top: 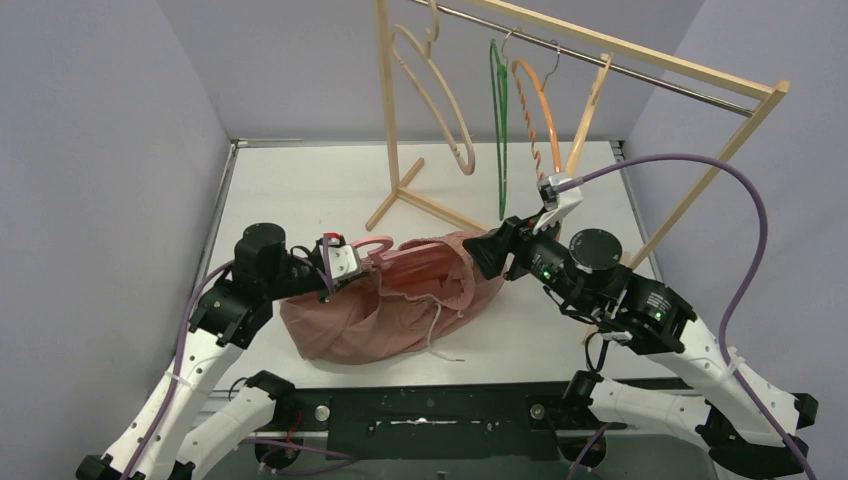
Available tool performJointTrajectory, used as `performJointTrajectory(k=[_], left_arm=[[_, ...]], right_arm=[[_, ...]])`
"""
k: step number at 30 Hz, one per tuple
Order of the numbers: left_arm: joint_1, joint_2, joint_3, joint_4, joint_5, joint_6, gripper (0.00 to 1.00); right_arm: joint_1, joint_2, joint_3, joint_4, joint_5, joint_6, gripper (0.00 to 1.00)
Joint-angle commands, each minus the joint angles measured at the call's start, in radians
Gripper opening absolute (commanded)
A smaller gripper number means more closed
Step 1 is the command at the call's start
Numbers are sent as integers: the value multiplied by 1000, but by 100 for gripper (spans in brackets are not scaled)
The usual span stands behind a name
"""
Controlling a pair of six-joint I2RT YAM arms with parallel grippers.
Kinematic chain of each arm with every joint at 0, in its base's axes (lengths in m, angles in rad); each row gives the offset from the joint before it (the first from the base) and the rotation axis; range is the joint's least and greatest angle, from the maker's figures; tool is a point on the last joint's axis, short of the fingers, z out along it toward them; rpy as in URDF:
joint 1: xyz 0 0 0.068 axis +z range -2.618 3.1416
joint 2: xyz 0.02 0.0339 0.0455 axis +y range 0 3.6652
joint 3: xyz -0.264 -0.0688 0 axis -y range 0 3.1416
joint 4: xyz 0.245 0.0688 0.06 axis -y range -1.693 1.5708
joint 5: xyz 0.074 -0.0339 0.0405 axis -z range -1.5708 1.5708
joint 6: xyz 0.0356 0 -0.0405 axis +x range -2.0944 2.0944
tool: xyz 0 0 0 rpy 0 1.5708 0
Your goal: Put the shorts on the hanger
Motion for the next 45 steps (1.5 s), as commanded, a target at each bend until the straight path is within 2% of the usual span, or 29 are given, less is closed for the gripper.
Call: performJointTrajectory(k=[1, 5, 9, 16, 24, 28, 30, 31, 32, 33, 34, 36, 41, 42, 45], left_arm=[[7, -37, 11, 110, 126, -55, 0], [7, -31, 22, 120, 184, -92, 0], [7, -23, 29, 134, 239, -130, 0], [7, -33, 17, 185, 319, -196, 0], [7, -27, 4, 225, 372, -226, 0], [7, -28, -8, 254, 392, -243, 0], [7, -32, -13, 261, 383, -254, 0], [7, -35, -14, 260, 374, -257, 0], [7, -37, -13, 260, 366, -260, 0], [7, -41, -11, 261, 358, -265, 2], [7, -45, -9, 259, 348, -268, 6], [7, -61, 8, 241, 306, -282, 18], [7, -117, 90, 180, 9, -317, 47], [7, -127, 101, 165, -32, -303, 48], [7, -172, 99, 176, -36, -260, 49]], right_arm=[[2, -27, 68, -55, -79, -160, 57], [3, 3, 87, 5, -172, -257, 58], [27, 132, 161, 25, -287, -346, 58], [156, 313, 302, 38, -260, -499, 62], [159, 383, 308, 122, -344, -540, 63], [159, 404, 304, 165, -372, -529, 59], [159, 408, 296, 191, -393, -518, 53], [158, 410, 292, 202, -406, -514, 47], [159, 411, 288, 211, -410, -508, 39], [158, 410, 281, 222, -408, -499, 27], [155, 405, 271, 235, -403, -491, 15], [143, 380, 234, 261, -373, -465, 0], [34, 252, 81, 352, -321, -349, 0], [7, 229, 60, 366, -321, -326, 0], [-41, 176, 26, 390, -248, -275, 0]])
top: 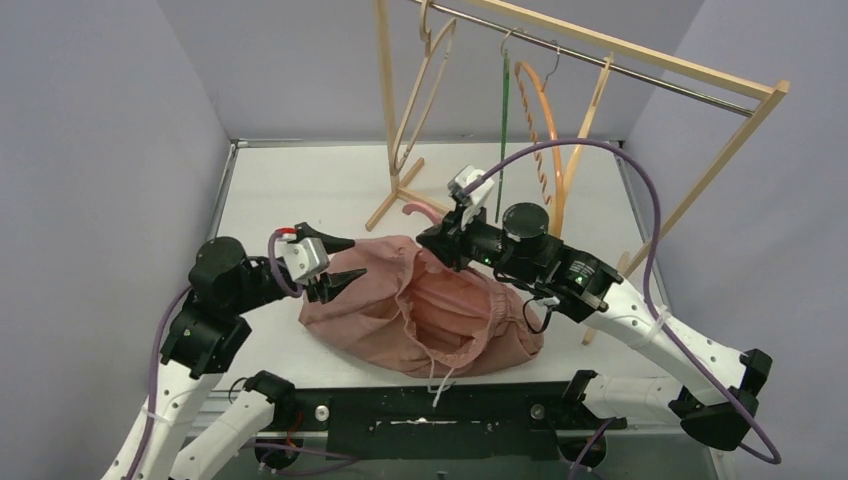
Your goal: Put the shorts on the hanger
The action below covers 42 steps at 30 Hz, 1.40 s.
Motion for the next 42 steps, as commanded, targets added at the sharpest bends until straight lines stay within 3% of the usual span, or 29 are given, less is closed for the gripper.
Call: performJointTrajectory(k=[1, 5, 14, 24, 27, 33, 42], left_arm=[[1, -78, 40, 50, -81, 35, 49], [1, -145, -53, 127, 86, 117, 47], [1, -86, -175, 235, 195, 130, 47], [-1, 21, -286, 745, 239, -285, 47], [-1, 44, -341, 858, 213, -400, 47], [-16, 81, -352, 874, 153, -477, 47], [-108, 129, -356, 811, -31, -438, 47]], right_arm=[[-69, -105, -14, 150, 131, 112, 0], [-79, -118, 6, 147, 137, 130, 0], [-79, -139, -9, 217, 135, 169, 0], [-79, -138, -16, 251, 133, 181, 0], [-79, -136, -23, 260, 140, 177, 0], [-78, -129, -36, 281, 140, 155, 0], [-76, -105, -51, 305, 154, 148, 0]])
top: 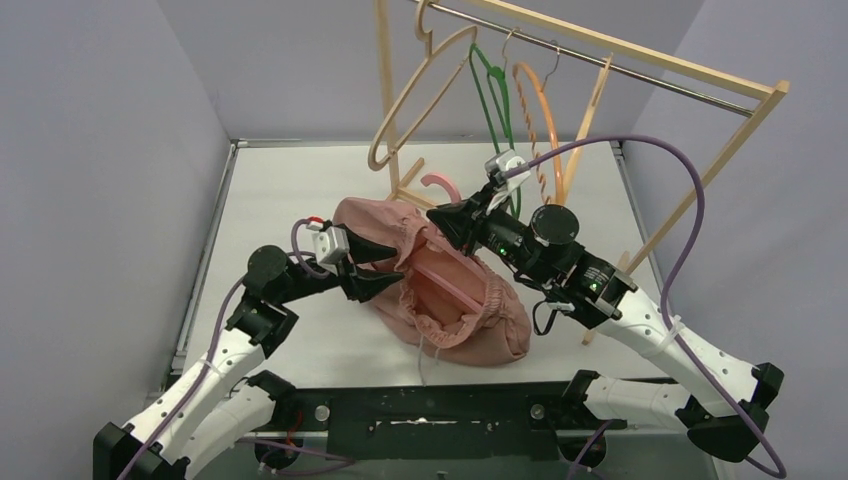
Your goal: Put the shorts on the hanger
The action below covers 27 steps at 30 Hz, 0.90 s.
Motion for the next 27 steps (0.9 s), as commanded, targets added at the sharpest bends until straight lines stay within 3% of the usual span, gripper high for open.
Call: performJointTrajectory(k=[1, 7, 9, 11, 12, 17, 23, 27], left_arm=[[-56, 15, 16, -6, -160, 26, 47], [-148, 50, 64, -116, -371, 142, 45], [-165, 52, 91, -155, -428, 162, 31], [-178, 38, 128, -205, -482, 173, 6], [-181, 26, 148, -228, -512, 170, 0], [-183, -7, 288, -421, -604, 166, 0], [-182, 84, 509, -664, -683, 144, 0], [-182, 145, 613, -758, -696, 138, 0]], right_arm=[[3, 0, 17, 137, 29, -5, 0], [4, 14, 15, 139, 47, 0, 0], [6, 16, 15, 134, 47, -4, 0], [6, 11, 12, 120, 51, -18, 0], [5, 7, 9, 103, 54, -30, 0], [6, -41, -34, 3, 45, -112, 0], [7, -45, -30, -164, -31, -205, 0], [13, -58, -8, -150, -22, -203, 0]])
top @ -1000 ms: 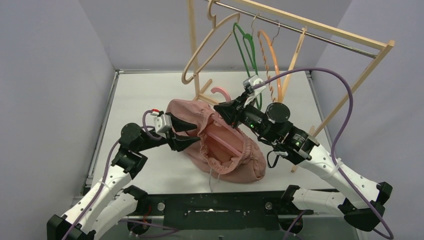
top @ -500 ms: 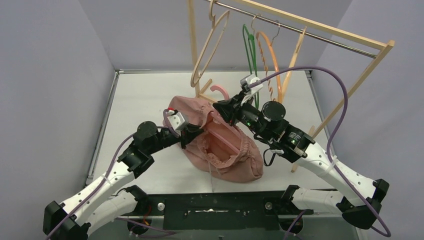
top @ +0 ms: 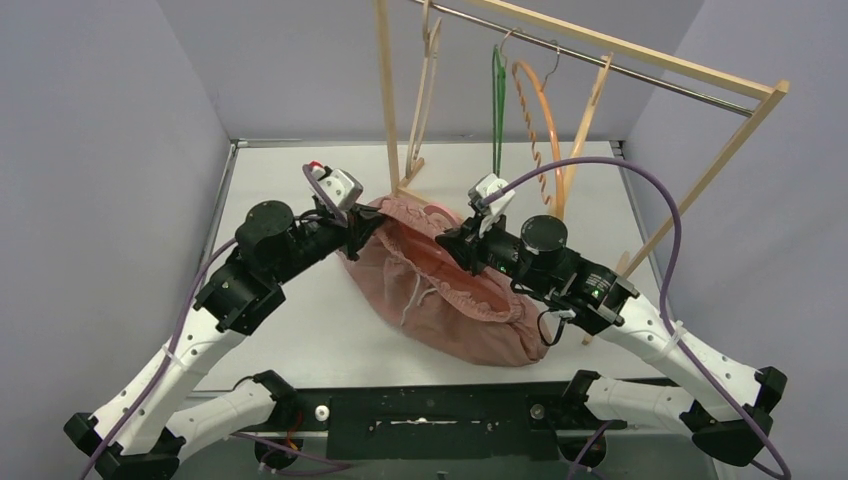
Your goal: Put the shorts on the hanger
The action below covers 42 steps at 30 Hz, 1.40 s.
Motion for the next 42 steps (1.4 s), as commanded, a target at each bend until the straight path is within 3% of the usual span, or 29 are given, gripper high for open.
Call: performJointTrajectory(k=[1, 10, 21, 25, 29, 32, 37, 42], left_arm=[[0, 53, 123, -143, -63, -2, 0], [0, 174, 303, -373, -144, -6, 0], [0, 93, 284, -284, -57, -77, 0], [0, 85, 274, -263, -53, -92, 0], [2, 69, 265, -237, -51, -97, 29], [2, 19, 222, -143, 27, -96, 40], [2, -46, 145, 42, 190, -77, 45], [2, -34, 128, 56, 271, 45, 46]], right_arm=[[9, -24, 55, 13, -15, -44, 0], [158, 51, 165, 67, 83, -154, 0], [191, 70, 174, 141, 304, -116, 0], [189, 57, 158, 187, 309, -111, 0], [189, 49, 131, 213, 294, -94, 0], [189, 40, 104, 246, 282, -90, 0], [190, 37, 77, 307, 263, -80, 0], [191, 51, 73, 364, 246, -78, 0]])
